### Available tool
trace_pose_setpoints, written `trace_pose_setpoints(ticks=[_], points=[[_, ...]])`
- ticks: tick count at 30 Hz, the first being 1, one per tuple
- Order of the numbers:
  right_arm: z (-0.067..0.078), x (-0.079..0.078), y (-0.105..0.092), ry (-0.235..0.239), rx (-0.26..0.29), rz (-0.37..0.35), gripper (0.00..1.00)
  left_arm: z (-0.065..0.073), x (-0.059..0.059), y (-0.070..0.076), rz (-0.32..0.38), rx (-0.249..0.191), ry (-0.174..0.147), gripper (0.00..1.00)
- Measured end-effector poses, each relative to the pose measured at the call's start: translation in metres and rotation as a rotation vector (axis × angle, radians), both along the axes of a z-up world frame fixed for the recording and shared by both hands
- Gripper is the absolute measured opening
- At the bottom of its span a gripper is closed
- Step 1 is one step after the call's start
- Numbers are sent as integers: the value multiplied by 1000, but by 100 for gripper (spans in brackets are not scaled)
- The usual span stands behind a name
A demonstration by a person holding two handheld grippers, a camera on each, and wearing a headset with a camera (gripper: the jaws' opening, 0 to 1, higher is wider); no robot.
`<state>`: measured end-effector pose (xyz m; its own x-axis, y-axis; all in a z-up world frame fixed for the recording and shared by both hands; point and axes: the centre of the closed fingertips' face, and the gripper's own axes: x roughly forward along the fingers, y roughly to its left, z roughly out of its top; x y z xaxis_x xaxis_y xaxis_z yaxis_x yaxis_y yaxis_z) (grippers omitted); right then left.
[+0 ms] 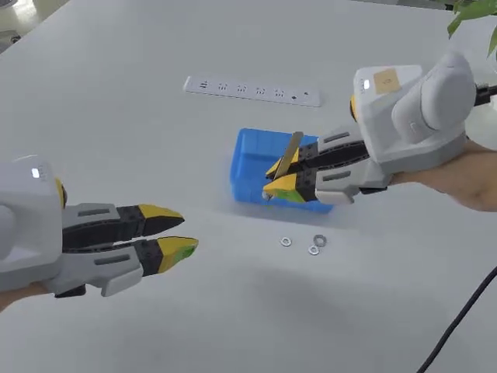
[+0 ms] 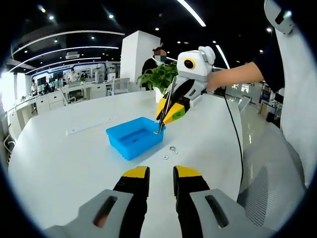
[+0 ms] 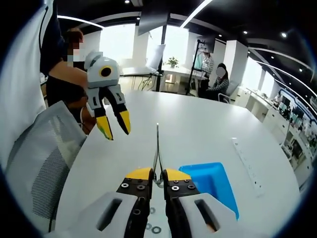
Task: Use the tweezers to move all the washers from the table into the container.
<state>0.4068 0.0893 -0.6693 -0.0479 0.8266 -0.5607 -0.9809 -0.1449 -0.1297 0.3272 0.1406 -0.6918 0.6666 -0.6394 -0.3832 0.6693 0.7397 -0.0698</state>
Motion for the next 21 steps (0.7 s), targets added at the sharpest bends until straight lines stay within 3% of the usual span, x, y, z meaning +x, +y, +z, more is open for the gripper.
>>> trace_pose_setpoints(ticks=[5, 10, 15, 21], points=[[9, 22, 0, -12, 6, -28, 9, -2, 0, 5, 22, -6, 2, 23], [8, 45, -2, -14, 9, -66, 9, -5, -2, 5, 20, 2, 14, 23], [-7, 71, -6, -6, -9, -114, 9, -10, -4, 4, 9, 7, 27, 24], [-36, 100, -7, 15, -51, -166, 9, -17, -2, 11, 18, 21, 51, 25]])
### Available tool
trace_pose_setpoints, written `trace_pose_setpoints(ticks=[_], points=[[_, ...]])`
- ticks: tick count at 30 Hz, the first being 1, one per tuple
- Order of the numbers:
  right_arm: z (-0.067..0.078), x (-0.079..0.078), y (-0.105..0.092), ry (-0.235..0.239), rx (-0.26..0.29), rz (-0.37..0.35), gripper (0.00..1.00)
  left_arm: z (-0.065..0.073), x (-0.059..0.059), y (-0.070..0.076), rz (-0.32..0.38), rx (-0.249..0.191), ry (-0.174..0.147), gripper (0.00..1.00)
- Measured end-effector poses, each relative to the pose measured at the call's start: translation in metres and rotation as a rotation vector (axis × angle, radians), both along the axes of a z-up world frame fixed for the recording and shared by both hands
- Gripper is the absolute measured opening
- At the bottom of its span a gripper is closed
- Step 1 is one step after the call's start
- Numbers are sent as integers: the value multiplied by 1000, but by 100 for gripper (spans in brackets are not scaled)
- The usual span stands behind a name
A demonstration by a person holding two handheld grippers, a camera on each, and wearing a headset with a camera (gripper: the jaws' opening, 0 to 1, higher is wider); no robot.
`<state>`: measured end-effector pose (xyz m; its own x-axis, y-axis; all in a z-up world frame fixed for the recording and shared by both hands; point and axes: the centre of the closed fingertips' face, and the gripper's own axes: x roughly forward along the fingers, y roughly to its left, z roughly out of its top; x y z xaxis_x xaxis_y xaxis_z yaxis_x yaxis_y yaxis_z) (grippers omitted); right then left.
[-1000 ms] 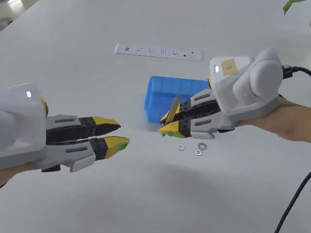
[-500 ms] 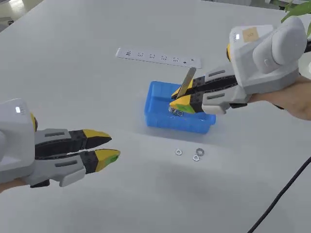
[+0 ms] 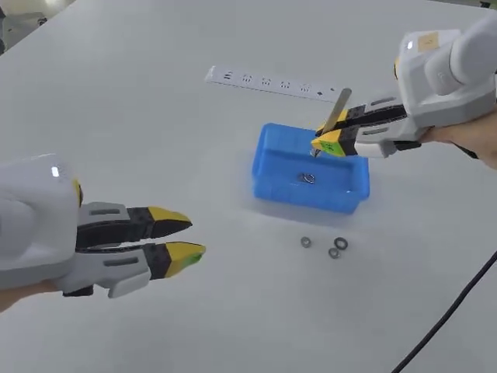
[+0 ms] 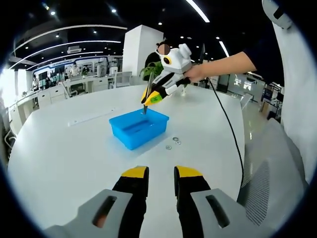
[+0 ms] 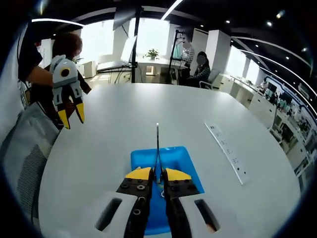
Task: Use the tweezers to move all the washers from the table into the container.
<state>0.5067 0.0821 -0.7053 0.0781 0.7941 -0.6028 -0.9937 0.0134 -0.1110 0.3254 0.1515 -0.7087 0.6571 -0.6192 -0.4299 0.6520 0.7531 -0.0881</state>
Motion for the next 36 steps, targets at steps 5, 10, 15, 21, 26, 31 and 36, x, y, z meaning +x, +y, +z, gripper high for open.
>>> trace_pose_setpoints(ticks=[5, 10, 15, 21, 26, 31, 36], points=[[-23, 8, -1, -27, -54, -6, 9, 0, 0, -2, 8, -19, 12, 26], [-38, 11, -5, -13, -62, -29, 10, -9, -3, -5, -2, -9, 42, 32], [-41, 10, -6, 7, -46, -42, 10, -9, -1, -11, -1, 0, 40, 46], [-44, 14, -3, 14, -30, -57, 10, -7, 5, -18, -5, 22, 34, 67], [-50, 14, -1, 22, -33, -59, 10, -14, 6, -13, 25, 61, 68, 84], [-55, 11, -1, 32, -38, -53, 10, -16, 1, -12, 10, 78, 75, 87], [-58, 8, -2, 35, -50, -50, 10, -18, -5, -13, 5, 88, 89, 88]])
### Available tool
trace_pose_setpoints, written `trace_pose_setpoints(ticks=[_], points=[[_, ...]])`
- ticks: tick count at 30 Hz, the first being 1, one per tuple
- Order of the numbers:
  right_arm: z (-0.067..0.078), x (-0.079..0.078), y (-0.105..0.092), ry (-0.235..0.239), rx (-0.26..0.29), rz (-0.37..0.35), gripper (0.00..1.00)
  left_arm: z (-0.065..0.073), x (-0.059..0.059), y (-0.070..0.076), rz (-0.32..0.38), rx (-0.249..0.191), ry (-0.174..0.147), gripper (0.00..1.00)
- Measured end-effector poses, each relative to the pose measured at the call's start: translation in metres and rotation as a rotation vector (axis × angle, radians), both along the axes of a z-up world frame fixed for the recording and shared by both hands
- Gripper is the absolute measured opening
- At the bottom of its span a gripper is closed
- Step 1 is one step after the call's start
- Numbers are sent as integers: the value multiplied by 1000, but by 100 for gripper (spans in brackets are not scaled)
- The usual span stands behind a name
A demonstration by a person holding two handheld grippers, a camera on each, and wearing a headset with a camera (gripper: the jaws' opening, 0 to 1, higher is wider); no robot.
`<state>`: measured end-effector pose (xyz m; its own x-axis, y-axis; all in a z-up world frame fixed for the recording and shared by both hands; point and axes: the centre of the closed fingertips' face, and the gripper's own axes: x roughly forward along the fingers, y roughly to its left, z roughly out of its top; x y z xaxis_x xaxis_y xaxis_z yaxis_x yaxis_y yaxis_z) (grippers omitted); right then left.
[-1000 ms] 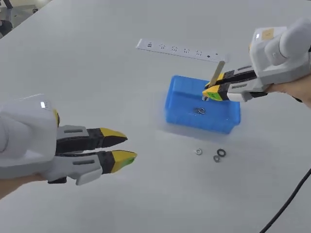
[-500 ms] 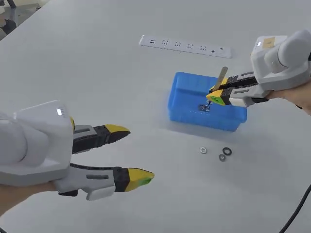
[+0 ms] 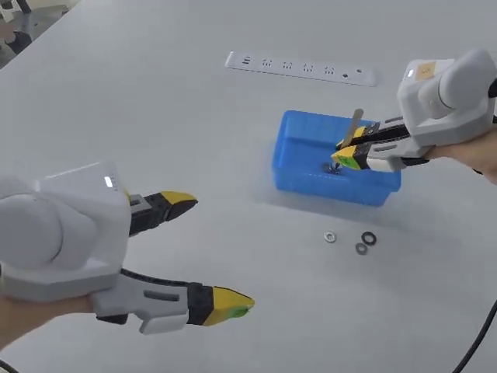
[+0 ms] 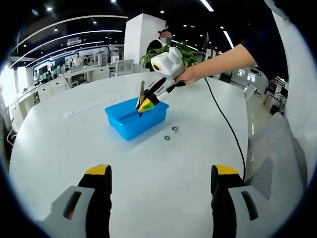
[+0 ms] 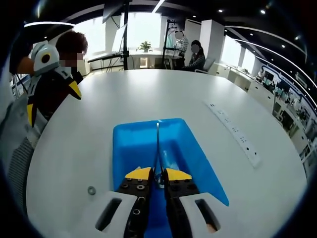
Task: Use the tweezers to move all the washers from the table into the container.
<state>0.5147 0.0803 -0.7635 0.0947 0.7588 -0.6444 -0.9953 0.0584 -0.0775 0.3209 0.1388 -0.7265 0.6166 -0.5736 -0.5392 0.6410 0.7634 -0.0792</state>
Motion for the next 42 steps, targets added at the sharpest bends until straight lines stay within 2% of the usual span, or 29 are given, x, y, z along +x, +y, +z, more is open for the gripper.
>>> trace_pose_setpoints(ticks=[6, 8, 12, 15, 21, 26, 33, 40, 42], points=[[3, 1, 0, 0, 6, -15, 11, 0, -4, 0, 0, 9, 10, 90], [4, 1, 0, 2, 8, -17, 11, -1, -5, 0, -6, 27, 14, 92], [8, 0, -2, -6, 5, -16, 11, 2, -5, 0, -4, 28, 5, 93], [9, 0, -1, -11, -4, -3, 11, -1, -7, 0, -9, 50, 14, 94], [14, -2, 1, -13, 3, 14, 11, -1, -9, -1, -24, 64, 20, 94], [17, -4, 0, -31, -12, 46, 9, 4, -4, -4, -20, 61, 4, 93], [24, -10, 3, -41, -1, 78, 8, 9, 7, -9, -43, 69, -20, 91], [37, -4, 7, -35, 43, 41, 7, 14, 17, -12, -56, 66, -39, 91], [36, -1, 5, 9, 42, -9, 7, 15, 19, -12, -60, 69, -44, 91]])
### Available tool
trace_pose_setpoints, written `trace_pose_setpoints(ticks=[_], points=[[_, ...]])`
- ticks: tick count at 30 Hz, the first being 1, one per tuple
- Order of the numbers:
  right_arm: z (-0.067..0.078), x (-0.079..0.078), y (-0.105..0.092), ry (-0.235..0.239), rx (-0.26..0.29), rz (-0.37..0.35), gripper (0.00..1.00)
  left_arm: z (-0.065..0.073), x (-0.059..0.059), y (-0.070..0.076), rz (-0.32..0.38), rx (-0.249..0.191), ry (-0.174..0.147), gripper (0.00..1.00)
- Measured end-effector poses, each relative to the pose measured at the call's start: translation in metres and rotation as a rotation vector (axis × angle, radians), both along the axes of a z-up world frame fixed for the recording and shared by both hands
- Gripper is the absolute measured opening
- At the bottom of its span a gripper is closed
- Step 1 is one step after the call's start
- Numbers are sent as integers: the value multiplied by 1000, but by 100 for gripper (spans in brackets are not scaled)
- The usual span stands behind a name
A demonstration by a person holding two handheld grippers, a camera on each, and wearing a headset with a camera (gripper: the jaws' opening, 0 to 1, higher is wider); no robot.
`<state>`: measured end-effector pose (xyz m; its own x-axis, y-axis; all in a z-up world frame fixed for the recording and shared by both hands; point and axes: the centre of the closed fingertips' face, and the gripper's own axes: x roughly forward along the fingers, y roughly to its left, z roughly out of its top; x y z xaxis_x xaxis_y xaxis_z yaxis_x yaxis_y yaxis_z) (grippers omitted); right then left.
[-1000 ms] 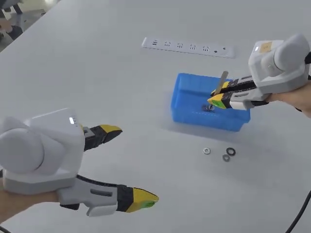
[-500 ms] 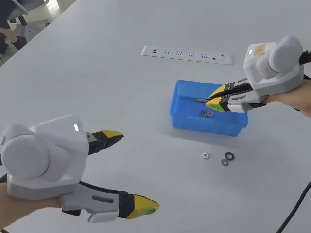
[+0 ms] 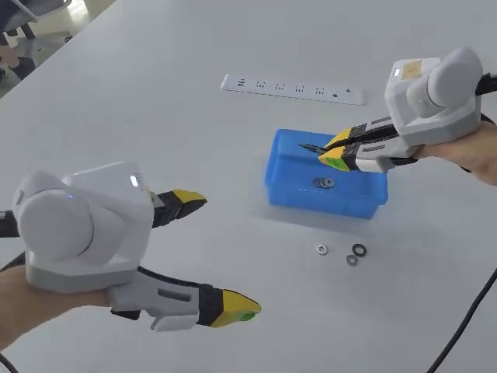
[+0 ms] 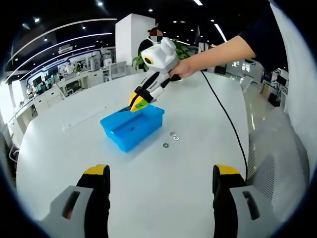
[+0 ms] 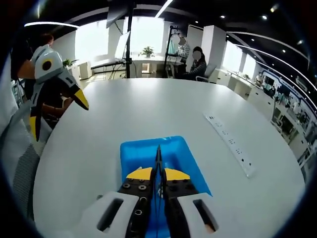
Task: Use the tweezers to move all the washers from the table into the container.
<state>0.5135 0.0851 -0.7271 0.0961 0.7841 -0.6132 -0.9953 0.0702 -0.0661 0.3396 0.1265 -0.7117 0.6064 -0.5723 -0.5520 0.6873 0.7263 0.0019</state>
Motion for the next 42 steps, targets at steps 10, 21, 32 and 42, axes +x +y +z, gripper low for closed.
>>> trace_pose_setpoints(ticks=[10, 21, 32, 42], points=[[-1, -14, 0, 80, -61, 3, 7, 10, 24, -14, -68, 33, -49, 90], [11, -26, 2, 35, -62, 61, 7, 33, 94, -18, -131, 89, -142, 85], [13, 1, -11, 163, 14, -144, 7, 21, 80, -1, -105, 107, -117, 84], [26, 7, -15, 252, 86, -243, 7, 20, 78, -9, -101, 85, -119, 84]])
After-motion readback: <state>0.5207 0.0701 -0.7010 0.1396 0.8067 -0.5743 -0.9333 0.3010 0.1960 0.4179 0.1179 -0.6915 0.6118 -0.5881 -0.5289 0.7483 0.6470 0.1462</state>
